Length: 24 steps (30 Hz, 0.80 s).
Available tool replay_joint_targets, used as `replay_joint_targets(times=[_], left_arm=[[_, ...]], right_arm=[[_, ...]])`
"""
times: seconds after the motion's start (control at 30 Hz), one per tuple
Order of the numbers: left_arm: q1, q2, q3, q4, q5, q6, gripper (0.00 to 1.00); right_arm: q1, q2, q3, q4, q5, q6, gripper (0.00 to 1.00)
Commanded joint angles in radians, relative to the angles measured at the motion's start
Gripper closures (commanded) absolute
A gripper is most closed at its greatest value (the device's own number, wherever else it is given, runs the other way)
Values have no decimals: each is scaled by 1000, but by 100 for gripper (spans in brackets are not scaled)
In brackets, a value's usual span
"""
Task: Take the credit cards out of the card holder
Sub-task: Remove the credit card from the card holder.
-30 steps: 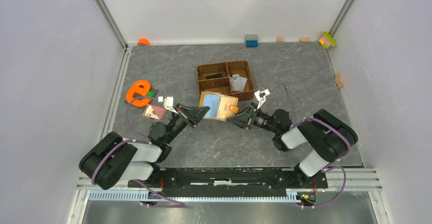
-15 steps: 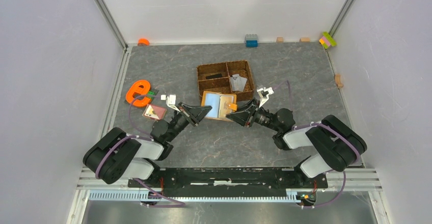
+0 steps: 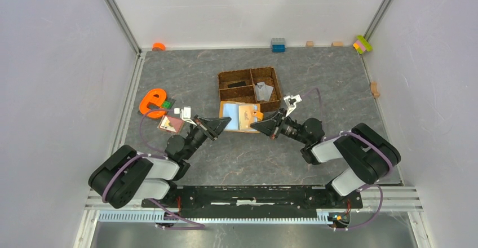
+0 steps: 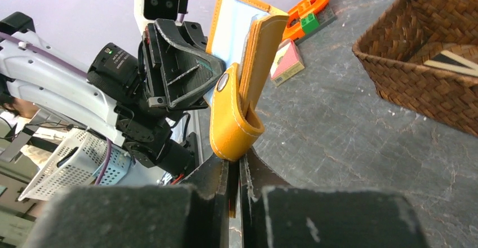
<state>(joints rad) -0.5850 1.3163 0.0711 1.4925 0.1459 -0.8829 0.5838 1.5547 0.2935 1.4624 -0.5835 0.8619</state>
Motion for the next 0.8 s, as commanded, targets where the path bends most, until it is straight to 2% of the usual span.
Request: replay_joint_targets(times=[0.0,0.1,0.13,0.2,0.27,0.33,0.47,0.63,0.77], left_arm=[[-3,-54,-6,-106,-130,16,89],[-3,-133,31,-314,-175,41,84],[-3,-165,37,-366,-193,52,79],[-4,-218,33,-444,-234,65,65],[-4,-268,12,-475,-276,71,46],[-3,-322,0,-519,-307,77,38],[-4,-443,-17,-614,-341,96,38],[-4,-563,-67,-574,-274,129,40],[-5,-579,-52,-557,-153,182,53]], right_arm=[[-17,42,16,323,-17,69,100],[-25,90,26,391,-30,126,100],[-28,102,28,416,-35,147,100],[-32,120,33,444,-38,167,100],[-33,120,36,431,-37,160,100],[-33,106,35,395,-31,140,100],[-33,88,29,354,-25,111,100],[-33,85,29,343,-24,106,100],[-33,84,35,342,-32,106,100]])
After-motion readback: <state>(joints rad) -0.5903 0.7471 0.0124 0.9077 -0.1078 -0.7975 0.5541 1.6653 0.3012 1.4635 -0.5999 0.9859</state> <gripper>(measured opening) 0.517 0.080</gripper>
